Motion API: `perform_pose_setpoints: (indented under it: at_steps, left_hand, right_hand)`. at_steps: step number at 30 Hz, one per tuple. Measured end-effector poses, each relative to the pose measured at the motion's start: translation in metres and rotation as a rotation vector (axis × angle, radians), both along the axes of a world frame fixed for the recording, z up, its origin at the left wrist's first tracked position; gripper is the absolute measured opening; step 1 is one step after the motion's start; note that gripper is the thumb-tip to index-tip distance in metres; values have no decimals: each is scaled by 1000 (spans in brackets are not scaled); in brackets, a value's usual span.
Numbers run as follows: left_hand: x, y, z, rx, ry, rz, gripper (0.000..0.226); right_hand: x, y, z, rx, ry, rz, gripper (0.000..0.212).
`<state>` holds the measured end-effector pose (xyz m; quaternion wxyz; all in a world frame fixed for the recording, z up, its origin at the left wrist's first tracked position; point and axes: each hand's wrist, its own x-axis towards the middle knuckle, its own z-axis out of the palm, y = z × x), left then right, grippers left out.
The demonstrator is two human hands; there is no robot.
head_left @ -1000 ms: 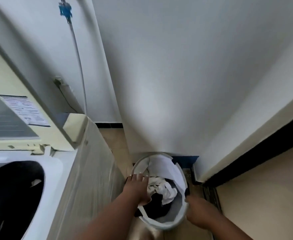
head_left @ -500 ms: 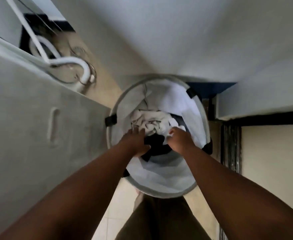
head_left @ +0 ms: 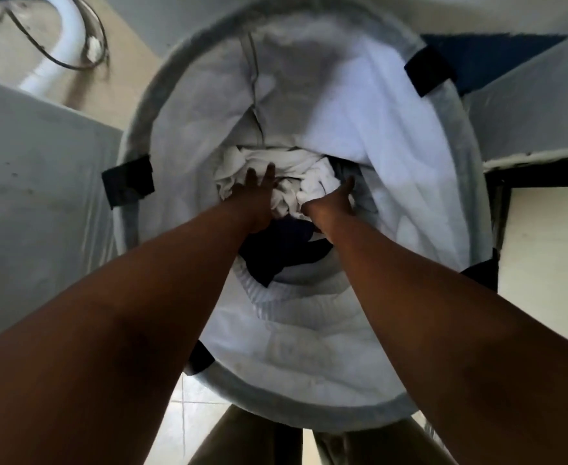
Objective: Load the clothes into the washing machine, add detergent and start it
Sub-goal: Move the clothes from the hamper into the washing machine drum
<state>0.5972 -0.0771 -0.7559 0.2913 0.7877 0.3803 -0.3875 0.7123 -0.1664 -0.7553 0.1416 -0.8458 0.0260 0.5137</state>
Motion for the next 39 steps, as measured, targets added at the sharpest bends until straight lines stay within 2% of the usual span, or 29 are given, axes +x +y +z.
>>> perform_pose_setpoints:
  at_steps: [2, 6, 8, 10, 15, 19, 23, 25, 29, 30, 33, 34, 37, 39]
  left_hand:
    - [3, 2, 1, 24, -25, -21, 83]
    - [5, 8, 7, -8, 80, -24, 90]
    - [2, 8, 13, 2, 117, -38, 83]
    - [-3, 5, 26, 11, 116, -38, 65]
    - [-10, -3, 65, 48, 117, -23, 45]
    - [-13, -12, 108, 29, 96, 20, 52]
    - [-18, -24, 155, 4, 36, 41, 60]
    - [-19, -28, 180, 19, 9, 52, 62]
    - [-26, -27, 235, 47, -68, 110, 71]
    - [-29, -27, 246, 48, -89, 119, 75]
    - [-39, -27, 291, 38, -126, 119, 93]
    - [-42, -27, 305, 49, -155, 105, 95]
    - [-46, -30, 363, 44, -256, 69, 83]
    - [-53, -34, 398, 48, -273, 63, 81]
  right_hand:
    - [0, -5, -5, -17, 24, -4, 103]
    - [12, -23, -53, -88, 47, 201, 74]
    - [15, -18, -17, -139, 11, 307, 73]
    - [18, -12, 31, -209, 11, 403, 66]
    - [25, -8, 87, -269, 19, 552, 43]
    - [20, -6, 141, -178, 41, 496, 21]
    - [6, -13, 196, -68, -34, 388, 43]
    - [-2, -19, 222, -12, -68, 421, 44]
    - [-13, -33, 291, 91, -107, 485, 68]
    - [-14, -37, 305, 119, -109, 497, 68]
    - [-14, -47, 364, 234, -191, 541, 42]
    - [-14, -49, 386, 268, -225, 558, 38]
    - [-15, -54, 448, 368, -306, 556, 43]
    - [-16, -56, 495, 477, -331, 514, 38]
